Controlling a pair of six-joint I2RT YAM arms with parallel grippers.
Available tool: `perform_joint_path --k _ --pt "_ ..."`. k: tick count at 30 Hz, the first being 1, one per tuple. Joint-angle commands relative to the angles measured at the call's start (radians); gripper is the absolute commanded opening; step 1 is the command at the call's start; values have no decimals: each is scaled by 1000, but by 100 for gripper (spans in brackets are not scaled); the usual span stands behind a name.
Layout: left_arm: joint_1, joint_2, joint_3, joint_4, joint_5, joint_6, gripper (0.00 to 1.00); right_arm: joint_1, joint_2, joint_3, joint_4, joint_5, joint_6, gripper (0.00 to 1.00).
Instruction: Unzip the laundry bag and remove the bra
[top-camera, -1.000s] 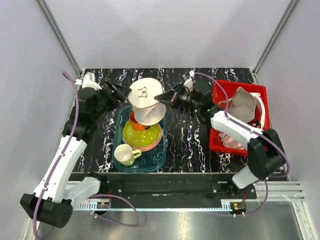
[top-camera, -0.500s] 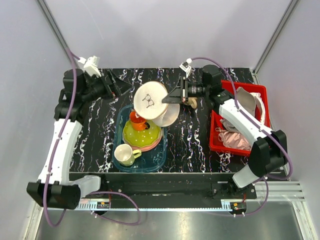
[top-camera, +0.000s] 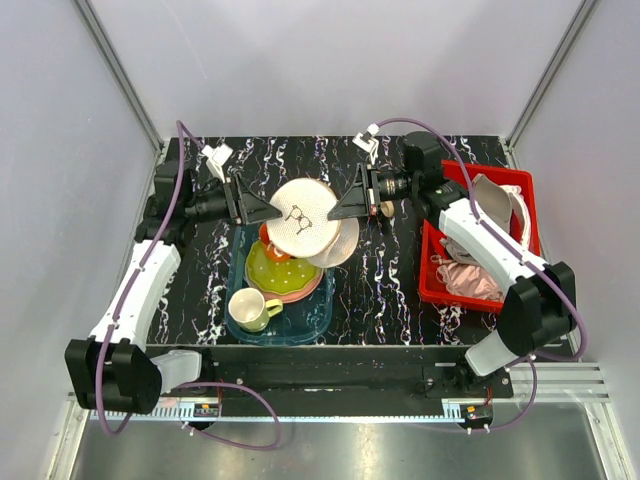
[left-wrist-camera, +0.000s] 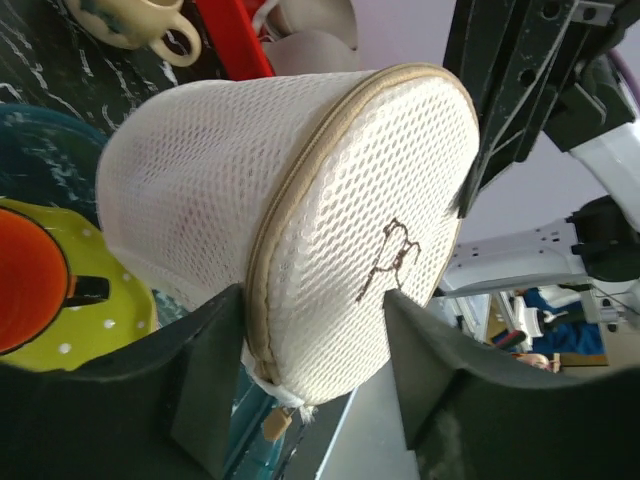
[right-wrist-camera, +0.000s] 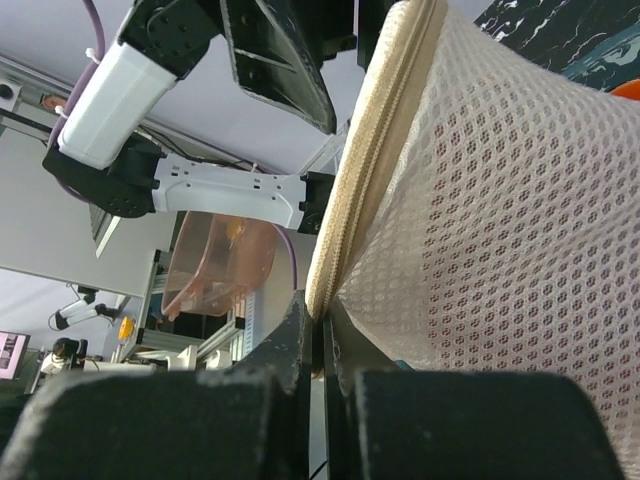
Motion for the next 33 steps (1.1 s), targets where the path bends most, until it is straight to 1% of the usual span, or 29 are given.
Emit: perform_joint_path --k 1,2,3,5,6,7,8,9,10,11,12,13,14,15,16,17,18,19,20,22,23,25,27,29,30,32,33 --pt "-7 -50 -52 214 128 -103 54 3 23 47 21 -54 -31 0" --pt "-9 -50 -55 226 133 -117 49 4 32 53 27 -64 -34 0" --pt "-9 -48 -57 225 137 -120 30 1 43 63 44 -77 -35 0" --pt "-10 -45 -60 228 136 -138 2 -8 80 83 46 -83 -31 0" --pt "-10 -48 -60 228 128 -147 0 -23 97 114 81 -71 3 0" --pt "-10 -51 -60 228 107 -158 0 -36 135 135 75 -20 32 0" --pt "-9 -59 -56 217 48 -185 0 -51 150 157 69 16 65 36" --pt "-7 -74 -48 188 -5 -193 0 -83 161 172 63 61 98 57" --pt "-7 -88 -33 154 -69 -198 0 -94 152 168 60 155 127 68" --pt "-10 -102 -32 119 -200 -240 0 -97 131 159 20 219 112 85" --pt "-10 -120 -36 97 -274 -271 0 -97 103 153 -91 309 77 88" --pt "-18 -161 -45 94 -336 -299 0 -79 39 145 -136 491 7 89" --pt "-25 -186 -58 90 -446 -336 0 -71 7 131 -169 573 -11 90" --pt "-30 -205 -68 88 -492 -359 0 -65 -27 96 -199 636 -18 90" --pt "-36 -234 -74 80 -534 -383 0 -42 -91 78 -216 734 -34 90" --pt "-42 -248 -78 70 -618 -417 0 -22 -124 62 -232 776 -43 89" --pt "-50 -257 -74 63 -660 -429 0 5 -153 36 -270 823 -60 88" --pt "-70 -265 -69 51 -698 -440 0 36 -206 25 -284 930 -69 86" --pt "-85 -272 -65 45 -770 -451 0 109 -227 12 -291 971 -75 86" --pt "-134 -266 -39 44 -835 -457 0 176 -251 -12 -310 1044 -68 84" --pt "-150 -243 -28 36 -881 -457 0 238 -253 -15 -310 1054 -59 84" --pt "-197 -210 27 5 -928 -453 0 301 -244 -13 -307 1089 -48 82" --pt "-229 -148 81 -91 -1008 -445 0 372 -228 5 -299 1098 -45 78" --pt "-263 -108 157 -184 -1077 -448 0 401 -210 17 -286 1095 -29 74" --pt "-271 -76 177 -208 -1085 -450 0 424 -205 25 -264 1086 -16 72" --pt "-291 -58 224 -246 -1103 -443 0 444 -190 33 -241 1068 -5 71" --pt "-298 -52 233 -253 -1114 -442 0 452 -179 48 -233 1062 0 69"
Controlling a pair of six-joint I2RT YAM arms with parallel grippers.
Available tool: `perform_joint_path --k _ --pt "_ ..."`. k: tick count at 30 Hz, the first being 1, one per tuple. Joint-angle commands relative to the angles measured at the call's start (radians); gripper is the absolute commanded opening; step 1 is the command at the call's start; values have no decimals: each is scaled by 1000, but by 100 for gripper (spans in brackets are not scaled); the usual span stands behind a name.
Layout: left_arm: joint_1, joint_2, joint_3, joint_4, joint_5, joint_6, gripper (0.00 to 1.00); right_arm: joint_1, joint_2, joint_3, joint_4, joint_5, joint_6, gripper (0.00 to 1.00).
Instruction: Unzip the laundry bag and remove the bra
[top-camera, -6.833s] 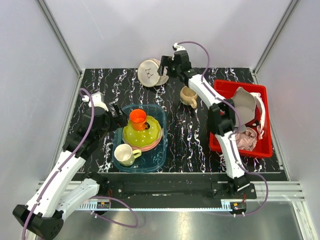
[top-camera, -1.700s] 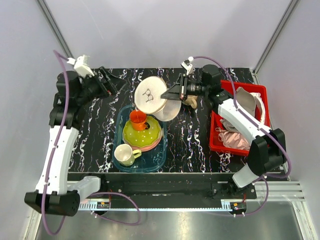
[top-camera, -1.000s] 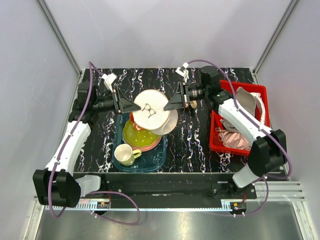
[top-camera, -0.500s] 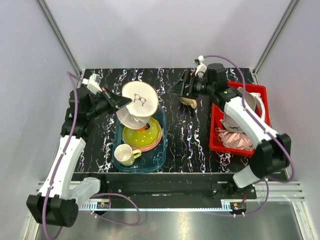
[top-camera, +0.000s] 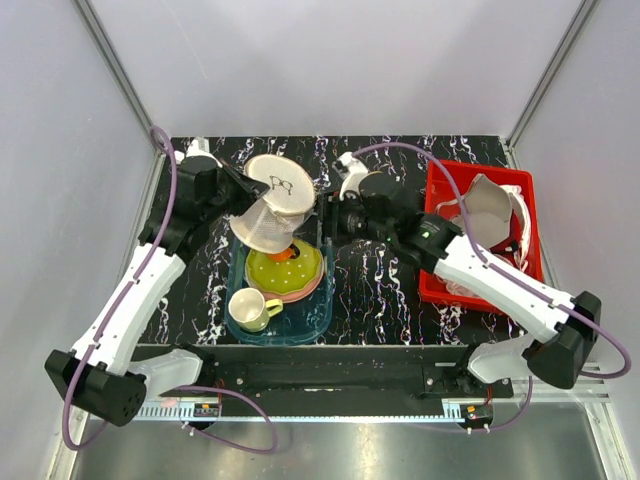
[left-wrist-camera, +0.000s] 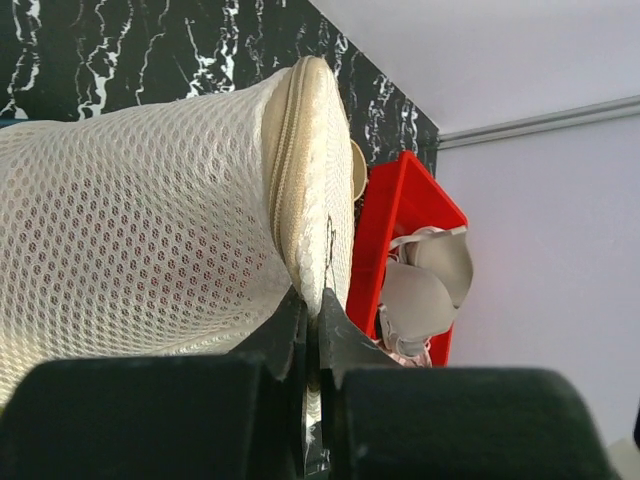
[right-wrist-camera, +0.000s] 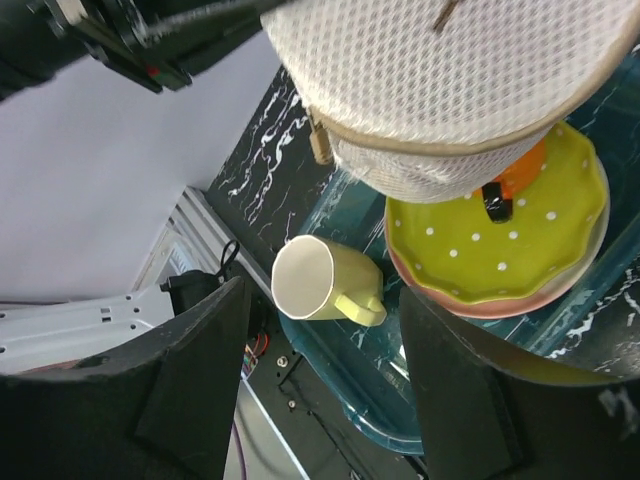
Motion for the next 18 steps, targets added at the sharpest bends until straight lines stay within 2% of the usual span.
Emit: perform_joint_path --k 1,4,8,18 --pt "-47 19 110 -71 -144 -10 0 50 51 50 56 28 32 69" --pt "-76 34 144 -87 -193 -8 0 73 103 82 73 22 47 64" --pt "-89 80 222 -201 -233 -14 0 84 136 111 88 22 53 59" --pt "-107 114 288 -255 -261 -2 0 85 176 174 122 -1 55 60"
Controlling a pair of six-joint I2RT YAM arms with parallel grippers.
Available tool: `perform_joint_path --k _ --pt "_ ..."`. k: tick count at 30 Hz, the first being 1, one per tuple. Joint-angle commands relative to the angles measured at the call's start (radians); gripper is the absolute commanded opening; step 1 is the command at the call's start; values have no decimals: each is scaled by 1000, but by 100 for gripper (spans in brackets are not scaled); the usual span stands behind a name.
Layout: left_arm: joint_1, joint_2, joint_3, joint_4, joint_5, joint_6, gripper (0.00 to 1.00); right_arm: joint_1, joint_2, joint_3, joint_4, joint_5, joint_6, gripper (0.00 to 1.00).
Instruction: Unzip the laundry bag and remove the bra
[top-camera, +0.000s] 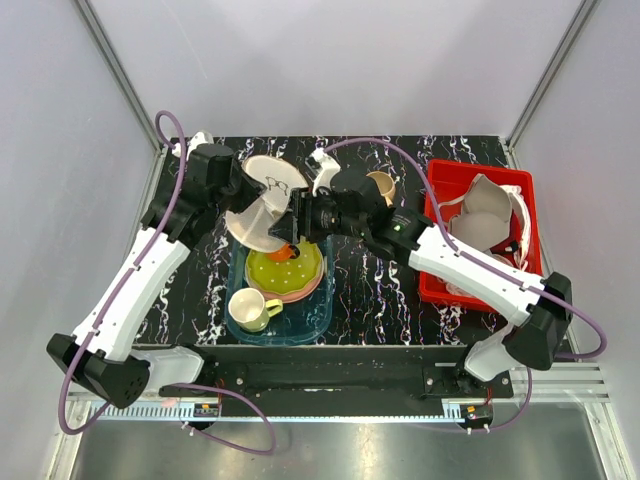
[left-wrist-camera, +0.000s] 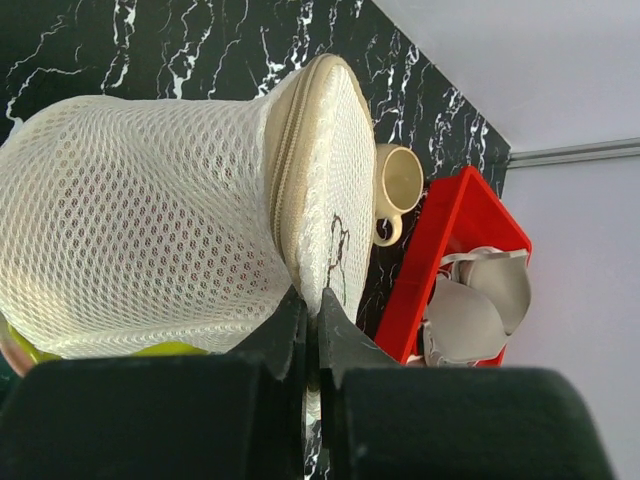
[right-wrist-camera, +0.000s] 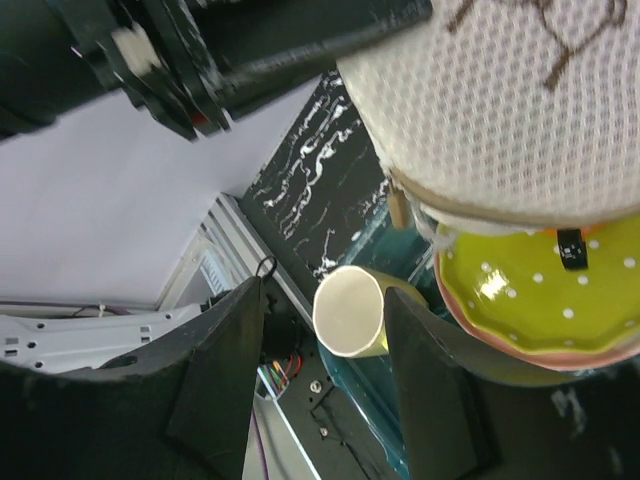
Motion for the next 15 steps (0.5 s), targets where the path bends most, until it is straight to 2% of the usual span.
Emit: perform_joint_path --k 1,10,15 --pt "-12 -2 65 5 -44 4 0 7 16 62 76 -7 11 60" --pt "-18 2 91 -21 -71 31 0 5 79 136 50 -31 -40 58" --pt "-18 -5 123 -25 -51 113 0 7 108 164 23 -39 -84 60"
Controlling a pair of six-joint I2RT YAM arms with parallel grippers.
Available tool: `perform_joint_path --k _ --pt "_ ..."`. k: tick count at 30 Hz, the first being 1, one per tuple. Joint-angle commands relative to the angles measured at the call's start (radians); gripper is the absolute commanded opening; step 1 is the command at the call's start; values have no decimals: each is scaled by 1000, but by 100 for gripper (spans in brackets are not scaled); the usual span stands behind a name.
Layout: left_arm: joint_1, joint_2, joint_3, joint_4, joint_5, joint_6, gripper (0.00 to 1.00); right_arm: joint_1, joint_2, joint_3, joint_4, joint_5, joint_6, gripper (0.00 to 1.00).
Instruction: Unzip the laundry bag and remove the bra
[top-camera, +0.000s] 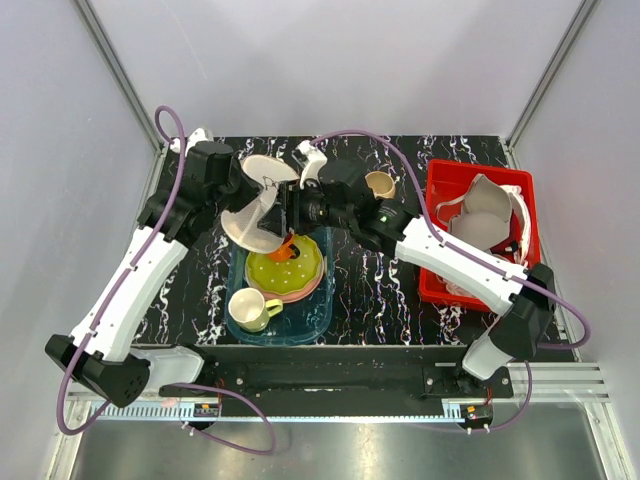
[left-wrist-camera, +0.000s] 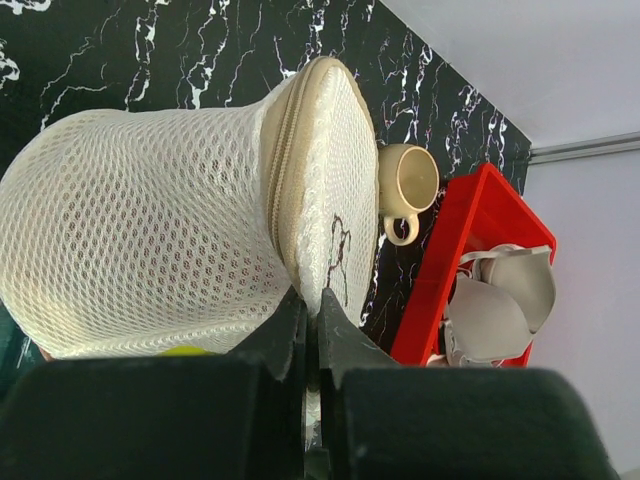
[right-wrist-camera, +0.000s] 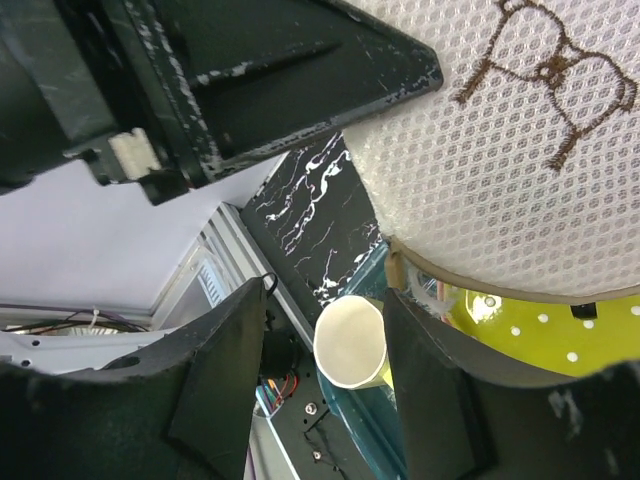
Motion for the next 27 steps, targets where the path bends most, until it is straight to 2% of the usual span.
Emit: perform_joint_path --k 1,9,27 --pt "-5 -12 83 32 -15 75 0 7 15 58 -3 -16 -57 60" --pt "-4 23 156 -8 89 108 0 7 38 48 14 -26 -69 62" --pt "-4 41 127 -19 83 98 0 7 -50 -45 118 -14 -26 60"
